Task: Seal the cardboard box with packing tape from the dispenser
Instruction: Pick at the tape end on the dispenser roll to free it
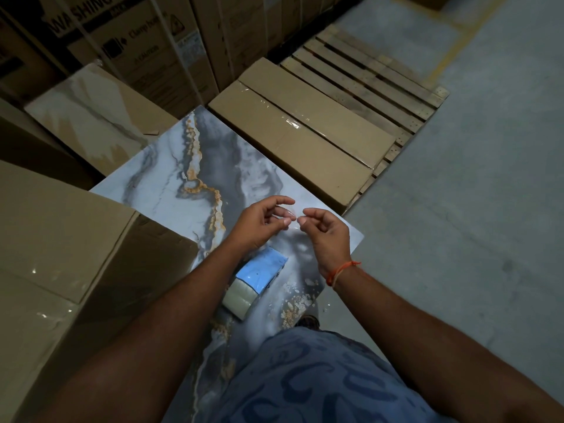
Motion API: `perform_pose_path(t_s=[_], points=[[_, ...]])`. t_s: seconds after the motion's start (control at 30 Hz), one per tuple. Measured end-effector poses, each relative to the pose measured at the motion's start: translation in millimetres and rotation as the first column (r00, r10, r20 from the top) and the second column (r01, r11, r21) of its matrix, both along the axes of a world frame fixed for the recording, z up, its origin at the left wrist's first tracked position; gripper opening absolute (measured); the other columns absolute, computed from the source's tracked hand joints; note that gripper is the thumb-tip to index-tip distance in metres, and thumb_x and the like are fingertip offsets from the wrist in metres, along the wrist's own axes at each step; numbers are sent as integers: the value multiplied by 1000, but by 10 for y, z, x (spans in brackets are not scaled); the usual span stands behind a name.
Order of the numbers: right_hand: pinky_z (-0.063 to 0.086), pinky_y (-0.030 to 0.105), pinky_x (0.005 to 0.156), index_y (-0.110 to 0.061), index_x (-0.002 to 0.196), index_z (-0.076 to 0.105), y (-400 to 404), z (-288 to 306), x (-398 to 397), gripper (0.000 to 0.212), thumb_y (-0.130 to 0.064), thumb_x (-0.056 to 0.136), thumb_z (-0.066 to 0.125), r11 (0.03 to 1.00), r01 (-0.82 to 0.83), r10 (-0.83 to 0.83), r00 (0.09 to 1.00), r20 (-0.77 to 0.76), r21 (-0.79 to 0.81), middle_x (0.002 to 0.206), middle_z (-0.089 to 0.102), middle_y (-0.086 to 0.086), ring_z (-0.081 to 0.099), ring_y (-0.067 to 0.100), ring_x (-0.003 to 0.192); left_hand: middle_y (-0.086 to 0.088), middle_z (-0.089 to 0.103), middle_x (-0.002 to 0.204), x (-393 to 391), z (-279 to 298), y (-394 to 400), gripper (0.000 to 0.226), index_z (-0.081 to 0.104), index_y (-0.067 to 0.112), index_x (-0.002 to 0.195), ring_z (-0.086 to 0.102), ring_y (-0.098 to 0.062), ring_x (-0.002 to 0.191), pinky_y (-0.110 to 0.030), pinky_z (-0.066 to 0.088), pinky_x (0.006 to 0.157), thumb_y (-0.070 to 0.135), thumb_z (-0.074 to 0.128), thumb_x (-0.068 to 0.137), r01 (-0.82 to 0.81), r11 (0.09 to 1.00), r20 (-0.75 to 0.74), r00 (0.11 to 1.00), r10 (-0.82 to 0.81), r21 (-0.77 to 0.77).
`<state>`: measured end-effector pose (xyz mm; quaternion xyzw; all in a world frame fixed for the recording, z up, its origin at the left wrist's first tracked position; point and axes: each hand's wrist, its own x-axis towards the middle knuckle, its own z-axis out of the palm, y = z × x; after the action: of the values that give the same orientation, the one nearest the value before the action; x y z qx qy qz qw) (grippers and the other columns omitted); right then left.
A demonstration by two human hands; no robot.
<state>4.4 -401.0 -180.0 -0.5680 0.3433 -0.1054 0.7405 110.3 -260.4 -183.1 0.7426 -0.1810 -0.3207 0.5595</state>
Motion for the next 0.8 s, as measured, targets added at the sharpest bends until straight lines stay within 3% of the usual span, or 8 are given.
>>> perform_pose_path(t_s=[0.07,0.17,0.33,0.4,0.5,0.6,0.8], points=[[56,35,88,-20,98,74,-9,-13,-5,18,-6,86,75,999,7,-7,1000,4,-38,90,74,7,68,14,85,-7,77,96,25,7,-19,36,71,28,121,75,-29,89,-53,61,91,12,76,89,-38,999,53,998,36,26],[57,39,89,-22,101,76,-24,-39,-30,19,-10,85,77,995,33,-34,999,-4,-91,87,75,10,70,16,84,0,77,88,64,26,-22,35,74,29,117,70,-13,81,-39,62,86,13,80,86,-69,997,98,993,65,37],[59,46,94,-26,99,77,-34,-43,-54,21,-12,84,78,993,48,-50,999,-12,-109,92,78,10,73,25,92,-2,78,95,64,34,-21,49,70,33,125,74,-24,95,-40,63,88,11,83,83,-14,999,113,994,10,32],[58,46,95,-21,104,77,-32,-47,-51,22,-10,85,77,993,51,-54,998,-18,-110,93,78,10,74,27,95,-1,77,94,44,27,-31,49,71,32,125,75,-21,93,-38,63,85,10,83,83,1,999,143,990,-6,37],[58,44,96,-21,105,75,-27,-44,-47,23,-8,86,76,994,64,-66,998,-17,-93,94,78,8,74,23,96,5,76,96,30,31,-29,49,71,32,124,71,-8,89,-22,58,80,16,86,81,49,995,248,966,-70,91],[58,43,97,-25,100,75,-24,-40,-41,22,-8,85,77,995,79,-80,997,-18,-56,96,78,9,74,26,99,9,73,102,30,27,-23,49,71,35,124,68,-5,90,-8,46,75,22,87,79,46,988,333,938,-94,149],[58,44,96,-21,99,75,-47,-57,-21,21,-5,84,77,994,104,-105,994,-30,-28,91,78,8,74,19,89,4,77,94,5,15,-33,46,67,37,126,73,-13,87,-31,61,81,20,81,85,-12,997,240,971,-6,77]])
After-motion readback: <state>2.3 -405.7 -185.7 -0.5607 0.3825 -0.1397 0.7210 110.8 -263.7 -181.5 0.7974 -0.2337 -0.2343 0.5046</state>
